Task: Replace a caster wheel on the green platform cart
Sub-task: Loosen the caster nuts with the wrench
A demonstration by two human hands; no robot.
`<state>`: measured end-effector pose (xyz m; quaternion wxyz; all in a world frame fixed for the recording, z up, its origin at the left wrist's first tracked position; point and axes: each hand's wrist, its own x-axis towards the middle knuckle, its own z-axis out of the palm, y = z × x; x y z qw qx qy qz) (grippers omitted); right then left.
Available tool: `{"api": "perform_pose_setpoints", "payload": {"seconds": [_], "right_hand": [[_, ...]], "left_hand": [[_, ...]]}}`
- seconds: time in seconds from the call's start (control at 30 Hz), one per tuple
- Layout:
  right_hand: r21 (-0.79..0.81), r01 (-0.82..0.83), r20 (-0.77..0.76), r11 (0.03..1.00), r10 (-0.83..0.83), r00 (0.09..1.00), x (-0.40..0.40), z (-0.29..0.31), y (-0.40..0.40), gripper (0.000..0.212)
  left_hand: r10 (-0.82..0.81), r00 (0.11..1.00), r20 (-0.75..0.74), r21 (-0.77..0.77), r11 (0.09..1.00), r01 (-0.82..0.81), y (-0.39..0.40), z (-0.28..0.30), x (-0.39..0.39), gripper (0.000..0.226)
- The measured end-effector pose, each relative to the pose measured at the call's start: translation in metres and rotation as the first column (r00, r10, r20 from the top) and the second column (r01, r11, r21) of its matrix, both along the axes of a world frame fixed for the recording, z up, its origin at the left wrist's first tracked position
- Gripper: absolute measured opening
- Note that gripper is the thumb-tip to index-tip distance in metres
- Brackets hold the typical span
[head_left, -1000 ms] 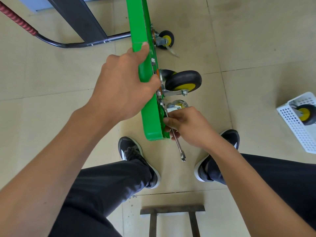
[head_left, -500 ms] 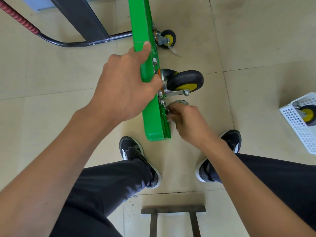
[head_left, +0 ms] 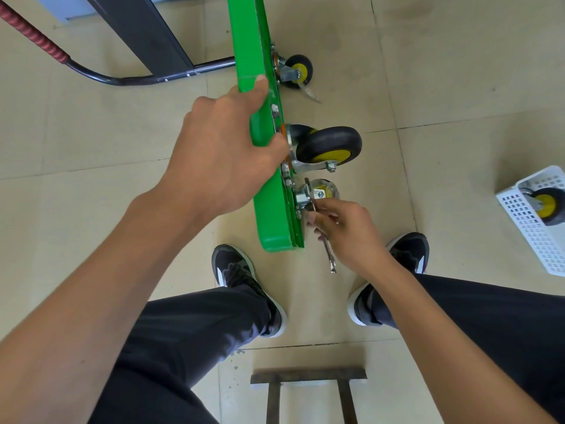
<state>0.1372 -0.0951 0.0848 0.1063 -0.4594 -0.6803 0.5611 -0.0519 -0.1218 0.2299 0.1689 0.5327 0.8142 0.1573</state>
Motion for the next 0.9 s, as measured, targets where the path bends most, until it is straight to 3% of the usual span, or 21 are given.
{"api": "perform_pose_setpoints", "payload": {"seconds": [0.33, 0.57, 0.8, 0.9], "right_hand": [[-0.140, -0.150, -0.002, 0.979, 0.151, 0.989, -0.012, 0.029, 0.006, 0.026], [-0.279, -0.125, -0.081, 0.952, 0.107, 0.991, -0.024, 0.035, 0.009, 0.032], [-0.194, -0.137, -0.004, 0.971, 0.138, 0.990, -0.024, 0.028, 0.009, 0.021], [-0.016, -0.172, 0.084, 0.985, 0.173, 0.981, -0.025, 0.017, 0.010, 0.013]], "left_hand": [[-0.005, 1.000, -0.011, 0.005, 1.000, 0.005, 0.000, 0.000, 0.000, 0.068], [0.003, 1.000, -0.009, 0.007, 1.000, -0.003, 0.000, -0.001, 0.001, 0.068], [0.006, 1.000, -0.008, 0.010, 1.000, -0.006, 0.000, 0.000, 0.002, 0.067], [0.007, 1.000, 0.000, 0.010, 1.000, -0.007, 0.000, 0.001, 0.002, 0.071]]}}
